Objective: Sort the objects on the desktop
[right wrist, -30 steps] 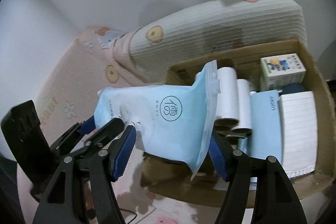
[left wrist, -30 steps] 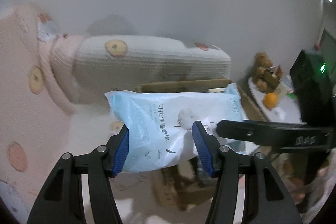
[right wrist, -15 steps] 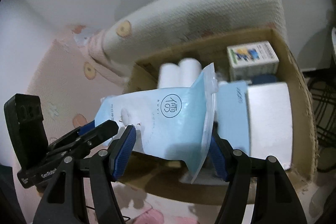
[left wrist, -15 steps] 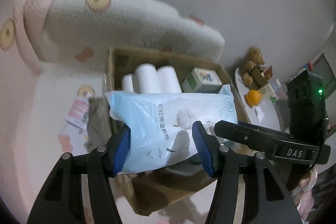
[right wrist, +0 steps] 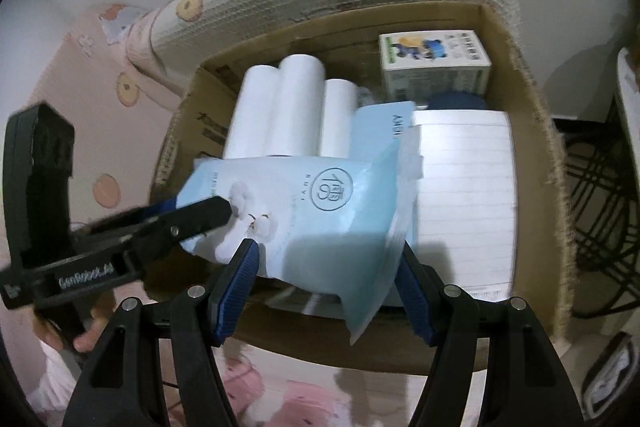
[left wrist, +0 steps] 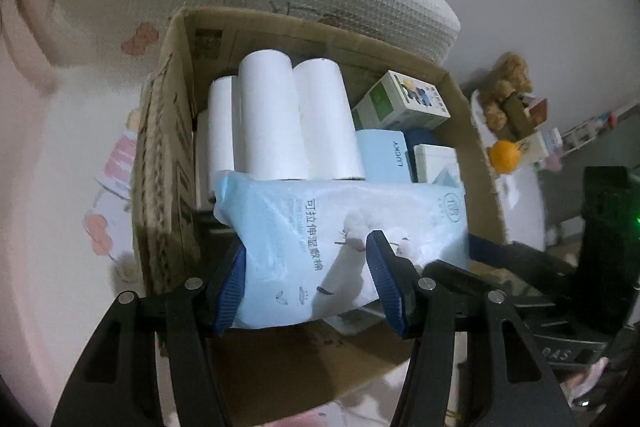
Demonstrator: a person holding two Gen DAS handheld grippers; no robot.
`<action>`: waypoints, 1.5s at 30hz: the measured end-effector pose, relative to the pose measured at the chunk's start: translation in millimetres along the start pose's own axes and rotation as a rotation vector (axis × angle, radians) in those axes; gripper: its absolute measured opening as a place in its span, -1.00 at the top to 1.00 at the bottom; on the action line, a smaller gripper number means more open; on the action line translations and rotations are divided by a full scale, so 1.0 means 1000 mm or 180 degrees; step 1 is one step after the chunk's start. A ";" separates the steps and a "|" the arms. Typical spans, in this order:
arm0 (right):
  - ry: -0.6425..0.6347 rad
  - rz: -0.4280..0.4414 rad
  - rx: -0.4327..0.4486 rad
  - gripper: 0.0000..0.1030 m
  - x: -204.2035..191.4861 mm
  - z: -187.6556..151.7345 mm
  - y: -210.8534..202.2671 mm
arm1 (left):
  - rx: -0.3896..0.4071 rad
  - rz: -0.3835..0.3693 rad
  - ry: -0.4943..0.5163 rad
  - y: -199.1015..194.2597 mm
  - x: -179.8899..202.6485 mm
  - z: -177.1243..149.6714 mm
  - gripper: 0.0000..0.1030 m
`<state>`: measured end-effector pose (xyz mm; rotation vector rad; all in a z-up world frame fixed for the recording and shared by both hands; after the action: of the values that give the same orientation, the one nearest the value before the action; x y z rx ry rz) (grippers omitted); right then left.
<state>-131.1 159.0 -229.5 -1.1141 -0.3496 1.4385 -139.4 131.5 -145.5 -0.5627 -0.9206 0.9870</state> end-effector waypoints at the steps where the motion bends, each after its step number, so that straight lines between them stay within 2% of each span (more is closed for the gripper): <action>1: -0.0009 -0.0046 -0.0018 -0.27 0.004 0.000 0.000 | 0.0003 0.0039 0.0055 0.002 0.001 0.000 -0.18; 9: 0.0109 -0.0013 0.0001 -0.21 0.015 0.002 0.001 | -0.0120 0.0393 0.0327 0.012 0.003 -0.008 -0.18; 11: 0.0078 -0.0024 -0.0011 0.08 0.016 0.003 0.004 | -0.0160 0.0438 0.0355 0.013 0.004 -0.012 -0.18; 14: 0.0073 -0.0013 -0.0014 0.23 0.018 0.003 0.006 | -0.0207 0.0353 0.0377 0.014 0.013 -0.014 -0.18; 17: -0.0007 -0.0120 0.0020 0.25 0.023 0.004 0.006 | -0.0319 0.0377 0.0461 0.021 0.018 -0.021 -0.18; 26: -0.0049 -0.0104 0.0040 0.27 0.022 0.003 0.008 | -0.0137 0.0524 0.0558 0.010 0.009 -0.016 -0.18; 31: -0.0147 -0.0169 0.0047 0.27 0.017 0.004 0.009 | 0.0090 0.0499 0.0425 -0.007 -0.002 0.000 -0.18; 33: -0.0219 -0.0215 0.0051 0.27 0.014 0.005 0.009 | 0.0064 0.0459 0.0451 -0.003 -0.002 0.004 -0.18; 36: -0.0402 -0.0310 0.0049 0.27 0.005 0.005 0.011 | -0.0007 0.0330 0.0411 0.005 -0.002 0.005 -0.11; 39: -0.0571 -0.0339 0.0017 0.27 -0.008 0.004 0.014 | -0.0046 0.0326 0.0305 0.010 -0.008 -0.001 0.10; 41: -0.0621 -0.0300 -0.0014 0.33 -0.018 0.003 0.018 | 0.0000 0.0372 0.0351 0.008 -0.010 -0.002 0.18; 45: -0.0668 -0.0093 -0.0169 0.35 -0.044 -0.003 0.033 | -0.0043 0.0279 0.0326 0.006 -0.007 -0.002 0.20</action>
<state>-156.5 110.9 -238.2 -0.9981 -0.5530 1.5315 -141.6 127.6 -153.9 -0.6638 -0.8175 1.0217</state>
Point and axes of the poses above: each gripper's, at about its wrist camera, not at the fingertips, and y roughly the way its jaws point, x to its right, z to its top, the point moved 9 cm from there along y, roughly the way its jaws point, and after that the axes turned 13 degrees about x, right-handed, at the moved point
